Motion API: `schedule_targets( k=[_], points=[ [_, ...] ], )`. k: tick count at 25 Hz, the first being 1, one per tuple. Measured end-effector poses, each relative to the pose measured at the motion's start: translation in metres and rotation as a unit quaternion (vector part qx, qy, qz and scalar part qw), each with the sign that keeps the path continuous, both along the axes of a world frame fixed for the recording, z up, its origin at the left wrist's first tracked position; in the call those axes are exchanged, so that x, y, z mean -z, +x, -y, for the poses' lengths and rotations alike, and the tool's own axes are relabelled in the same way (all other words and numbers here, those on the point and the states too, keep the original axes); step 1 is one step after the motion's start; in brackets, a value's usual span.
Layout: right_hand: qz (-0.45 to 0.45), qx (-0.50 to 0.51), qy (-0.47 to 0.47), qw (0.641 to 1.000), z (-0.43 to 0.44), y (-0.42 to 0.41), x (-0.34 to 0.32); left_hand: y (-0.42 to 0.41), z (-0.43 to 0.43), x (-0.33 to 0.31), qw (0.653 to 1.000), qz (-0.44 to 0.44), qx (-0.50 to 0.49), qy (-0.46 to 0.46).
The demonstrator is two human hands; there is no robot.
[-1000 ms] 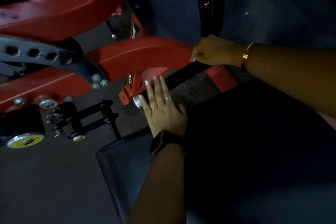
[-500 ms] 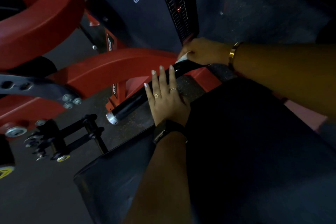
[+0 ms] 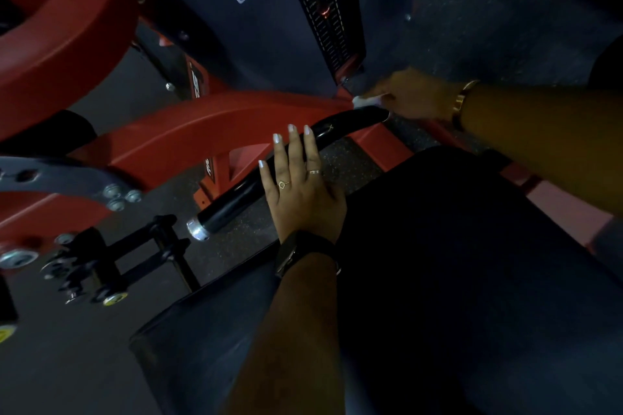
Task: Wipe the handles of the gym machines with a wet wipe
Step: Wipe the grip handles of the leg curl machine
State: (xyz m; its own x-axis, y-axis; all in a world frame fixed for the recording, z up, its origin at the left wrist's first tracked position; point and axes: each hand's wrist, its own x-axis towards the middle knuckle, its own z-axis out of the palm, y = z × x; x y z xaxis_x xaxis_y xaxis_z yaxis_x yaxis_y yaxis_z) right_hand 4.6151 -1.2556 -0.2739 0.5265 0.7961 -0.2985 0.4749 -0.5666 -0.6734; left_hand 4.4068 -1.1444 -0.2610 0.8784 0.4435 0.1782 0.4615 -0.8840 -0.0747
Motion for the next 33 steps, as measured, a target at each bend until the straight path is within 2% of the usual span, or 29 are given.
schedule_targets(
  k=[3,7,10,13,15,17,20,22,24,26,28,30,32,33],
  points=[
    [-0.023,0.017,0.045,0.999,-0.015,-0.021,-0.012,-0.002,0.001,0.001,1.000,-0.014,0.009,0.001],
    [-0.043,0.064,0.091,0.993,-0.013,-0.027,0.004,0.000,-0.002,0.003,1.000,-0.030,-0.001,0.007],
    [-0.043,0.154,0.035,0.986,0.001,-0.025,0.022,0.000,0.002,0.001,0.999,-0.033,-0.001,0.016],
    [-0.007,0.250,0.073,0.965,0.002,-0.047,0.030,0.000,0.000,0.002,0.999,-0.034,0.001,0.017],
    [0.050,0.266,0.085,0.959,-0.003,-0.057,0.032,0.000,-0.001,0.002,0.999,-0.029,0.002,0.015],
    [0.062,0.279,0.068,0.956,-0.007,-0.053,0.032,0.000,0.000,0.002,0.999,-0.028,0.002,0.020],
    [-0.007,0.276,0.062,0.959,-0.012,-0.045,0.027,0.000,0.000,0.004,0.999,-0.023,0.006,0.032],
    [-0.013,0.292,0.050,0.955,-0.010,-0.039,0.028,0.000,-0.001,0.005,0.999,-0.018,0.008,0.030],
    [-0.008,0.348,0.012,0.937,-0.007,-0.033,0.032,0.000,-0.001,0.005,0.999,-0.014,0.009,0.035],
    [-0.053,0.399,-0.011,0.915,-0.007,-0.031,0.033,-0.001,-0.001,0.005,0.999,-0.012,0.009,0.033],
    [-0.091,0.387,-0.032,0.917,-0.012,-0.039,0.030,-0.002,-0.001,0.006,0.999,-0.010,0.012,0.029],
    [-0.085,0.350,-0.064,0.931,-0.018,-0.049,0.030,-0.002,-0.001,0.007,0.999,-0.008,0.014,0.027],
    [-0.111,0.361,-0.040,0.925,-0.026,-0.062,0.020,-0.002,-0.002,0.008,0.999,-0.007,0.016,0.034],
    [-0.152,0.394,0.001,0.907,-0.031,-0.068,0.015,-0.002,-0.002,0.009,0.999,-0.006,0.018,0.038]
  ],
)
